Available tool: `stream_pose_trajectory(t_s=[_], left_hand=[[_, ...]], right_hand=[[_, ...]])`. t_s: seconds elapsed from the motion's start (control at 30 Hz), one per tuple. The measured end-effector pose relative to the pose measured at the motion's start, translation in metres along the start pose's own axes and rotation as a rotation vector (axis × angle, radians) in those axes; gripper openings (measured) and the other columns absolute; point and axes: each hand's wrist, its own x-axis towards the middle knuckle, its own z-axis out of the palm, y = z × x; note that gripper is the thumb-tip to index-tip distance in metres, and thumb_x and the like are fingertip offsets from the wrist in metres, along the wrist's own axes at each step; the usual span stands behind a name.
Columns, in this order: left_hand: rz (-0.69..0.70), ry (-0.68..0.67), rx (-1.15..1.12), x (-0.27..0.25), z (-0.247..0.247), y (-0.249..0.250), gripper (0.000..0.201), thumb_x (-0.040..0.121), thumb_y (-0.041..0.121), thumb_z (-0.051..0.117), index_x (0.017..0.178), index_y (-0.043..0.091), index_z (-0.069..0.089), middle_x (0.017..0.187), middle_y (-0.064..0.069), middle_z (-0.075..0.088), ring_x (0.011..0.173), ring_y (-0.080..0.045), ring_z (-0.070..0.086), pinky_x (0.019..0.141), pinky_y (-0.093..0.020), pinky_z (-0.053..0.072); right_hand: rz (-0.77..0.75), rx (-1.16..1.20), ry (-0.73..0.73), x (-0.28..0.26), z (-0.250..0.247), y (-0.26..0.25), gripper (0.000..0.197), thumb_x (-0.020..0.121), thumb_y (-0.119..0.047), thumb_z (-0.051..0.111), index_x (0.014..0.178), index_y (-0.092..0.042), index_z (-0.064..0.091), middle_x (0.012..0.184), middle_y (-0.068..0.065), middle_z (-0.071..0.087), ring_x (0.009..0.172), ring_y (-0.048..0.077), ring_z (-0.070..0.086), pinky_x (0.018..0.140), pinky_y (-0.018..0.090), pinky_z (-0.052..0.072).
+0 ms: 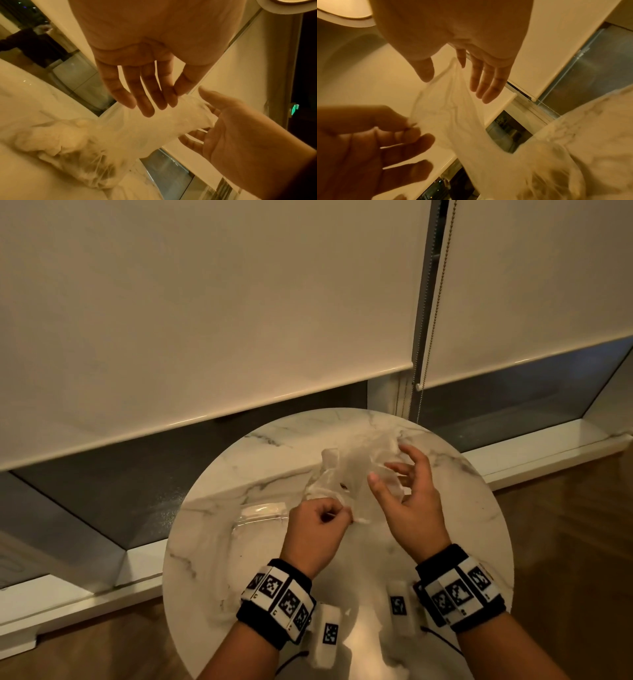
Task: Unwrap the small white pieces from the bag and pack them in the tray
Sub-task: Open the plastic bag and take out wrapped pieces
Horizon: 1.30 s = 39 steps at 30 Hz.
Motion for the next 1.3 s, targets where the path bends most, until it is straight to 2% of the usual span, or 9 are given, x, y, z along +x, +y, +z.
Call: stream_pose_trajectory(t_s=[0.17,0.27,0.43,0.53,0.77,0.93,1.07,1.17,1.3], left_hand=[[-0.109,0.095,0.254,-0.006,-0.008,0.003,0.023,0.078,0.048,0.071,0.082,0.029,0.059,0.080,0.013,0.066,0.079,-0.005,0.063,0.073,-0.029,0.052],[0.092,0.276,0.250,-0.004,-0.013,0.009,0.037,0.080,0.053,0.070,0.093,0.028,0.046,0.115,0.012,0.054,0.113,-0.012,0.052,0.091,-0.023,0.040],[0.157,-0.030,0.581,0.013,0.000,0.016,0.020,0.089,0.053,0.064,0.106,0.043,0.067,0.162,0.002,0.023,0.150,-0.024,0.016,0.118,-0.047,0.026],[0.050,-0.166,0.656,0.026,0.010,0.007,0.030,0.093,0.041,0.063,0.122,0.032,0.069,0.148,-0.004,0.047,0.139,-0.024,0.041,0.111,-0.039,0.039],[-0.015,0.116,0.663,0.026,-0.021,-0.008,0.067,0.080,-0.011,0.057,0.141,0.017,0.050,0.137,-0.006,0.052,0.117,-0.027,0.059,0.095,-0.035,0.051],[0.062,0.034,0.652,0.017,-0.024,-0.017,0.088,0.076,-0.017,0.057,0.150,0.021,0.032,0.140,-0.005,0.046,0.111,-0.027,0.061,0.088,-0.037,0.056],[0.144,-0.075,0.722,0.005,-0.017,-0.012,0.097,0.077,-0.020,0.049,0.158,0.023,0.019,0.161,0.000,0.022,0.131,-0.025,0.050,0.101,-0.033,0.050],[0.222,-0.133,0.813,-0.010,-0.009,-0.004,0.095,0.082,-0.014,0.051,0.160,0.023,0.013,0.164,0.002,0.016,0.132,-0.024,0.048,0.094,-0.033,0.053],[0.302,-0.202,0.832,-0.022,-0.005,0.004,0.096,0.079,-0.012,0.055,0.159,0.025,0.016,0.162,0.003,0.019,0.133,-0.023,0.045,0.080,-0.033,0.054]], right_hand=[[-0.073,-0.106,-0.098,0.002,-0.006,-0.001,0.058,0.095,-0.011,0.062,0.131,-0.049,0.037,0.091,-0.003,0.064,0.075,0.008,0.066,0.066,0.023,0.055],[-0.173,-0.163,-0.154,-0.006,-0.009,0.004,0.038,0.098,-0.006,0.053,0.120,-0.038,0.051,0.092,-0.006,0.059,0.069,0.013,0.064,0.058,0.025,0.056],[-0.212,-0.283,-0.235,-0.015,-0.014,0.009,0.027,0.094,0.003,0.051,0.097,-0.015,0.071,0.095,-0.013,0.056,0.071,0.012,0.063,0.062,0.037,0.058],[-0.128,-0.430,-0.234,-0.014,-0.016,0.010,0.028,0.095,-0.005,0.054,0.117,-0.014,0.069,0.101,-0.009,0.064,0.088,0.013,0.064,0.084,0.036,0.056],[0.182,-0.669,-0.006,-0.005,-0.066,0.020,0.035,0.092,-0.013,0.055,0.124,-0.012,0.069,0.120,0.009,0.070,0.108,0.027,0.064,0.098,0.035,0.049],[0.269,-0.712,-0.178,-0.011,-0.061,0.014,0.032,0.090,-0.028,0.059,0.121,-0.031,0.067,0.098,-0.002,0.069,0.095,0.021,0.063,0.085,0.039,0.055],[-0.030,-0.725,-0.123,-0.019,-0.043,-0.018,0.018,0.090,-0.036,0.061,0.105,-0.032,0.070,0.080,-0.010,0.060,0.076,0.011,0.058,0.070,0.037,0.054],[-0.221,-0.517,-0.197,-0.032,-0.024,-0.059,0.010,0.089,-0.033,0.065,0.093,-0.031,0.074,0.058,-0.009,0.057,0.057,0.008,0.055,0.059,0.030,0.050],[0.019,-0.385,-0.362,-0.020,-0.002,-0.067,0.021,0.088,-0.013,0.057,0.085,-0.018,0.077,0.064,0.001,0.069,0.060,0.013,0.063,0.066,0.035,0.054]])
